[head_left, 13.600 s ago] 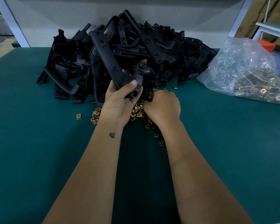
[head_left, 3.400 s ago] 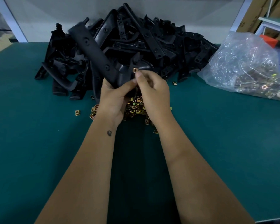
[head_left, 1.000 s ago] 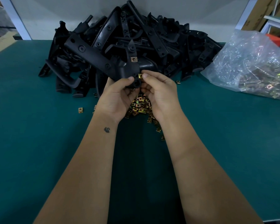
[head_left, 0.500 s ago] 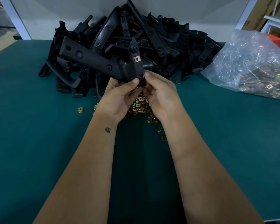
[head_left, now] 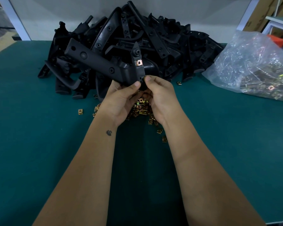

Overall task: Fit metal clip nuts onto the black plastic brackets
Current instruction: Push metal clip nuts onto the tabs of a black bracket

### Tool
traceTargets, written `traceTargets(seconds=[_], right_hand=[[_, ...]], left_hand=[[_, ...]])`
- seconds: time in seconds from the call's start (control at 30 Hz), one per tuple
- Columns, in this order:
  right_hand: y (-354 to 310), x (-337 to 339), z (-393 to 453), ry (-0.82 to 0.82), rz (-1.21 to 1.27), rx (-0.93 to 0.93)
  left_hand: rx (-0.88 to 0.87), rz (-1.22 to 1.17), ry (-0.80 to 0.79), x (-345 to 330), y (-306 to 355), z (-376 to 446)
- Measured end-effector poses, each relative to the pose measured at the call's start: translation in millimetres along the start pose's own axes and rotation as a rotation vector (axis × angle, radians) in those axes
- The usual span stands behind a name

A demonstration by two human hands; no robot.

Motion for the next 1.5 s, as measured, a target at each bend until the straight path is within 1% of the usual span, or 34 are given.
traceTargets(seconds=[0.27,0.43,0.7,0.93,1.1,1.2,1.33,1.43,1.5], right_hand=[[-1,1,0,-0.003,-0.029,0.036],[-1,1,0,0.002,-0.171,0.062],[-4,3,-3,0.081,-0.059,0.076],[-11,5,-4,0.131,-0.087,0.130],[-19,-2,-5,0.102,-0.063,0.185],[-25,-10,-7,0.059,-0.251,0.279],[-32,-16,-14,0.086,-0.580,0.441],[-36,-16,-17,0.124,-0.736,0.520],[-40,-16,-19,0.136,-0.795,0.560]], left_hand=[[-0.015,0.028,0.001,0,-1,0],[-0.017,0.069,0.021,1,-1,1],[-0.020,-0.006,0.030,0,-3,2],[-0.047,-0.019,0.037,-1,-2,1],[-0.015,-0.170,0.050,-1,-3,2],[0.024,-0.242,0.088,2,-5,2],[0.072,-0.300,0.129,7,-7,0],[0.073,-0.315,0.124,6,-6,-1],[0.078,-0.313,0.122,5,-6,-1]])
Point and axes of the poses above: each hand's wrist, its own z-axis towards the middle knuckle, its own x-axis out of the back of the hand, y = z × x, the point moved 8 cm from there along z, towards the middle knuckle, and after that the axes turned 10 degrees about x, right-handed, at the moved point
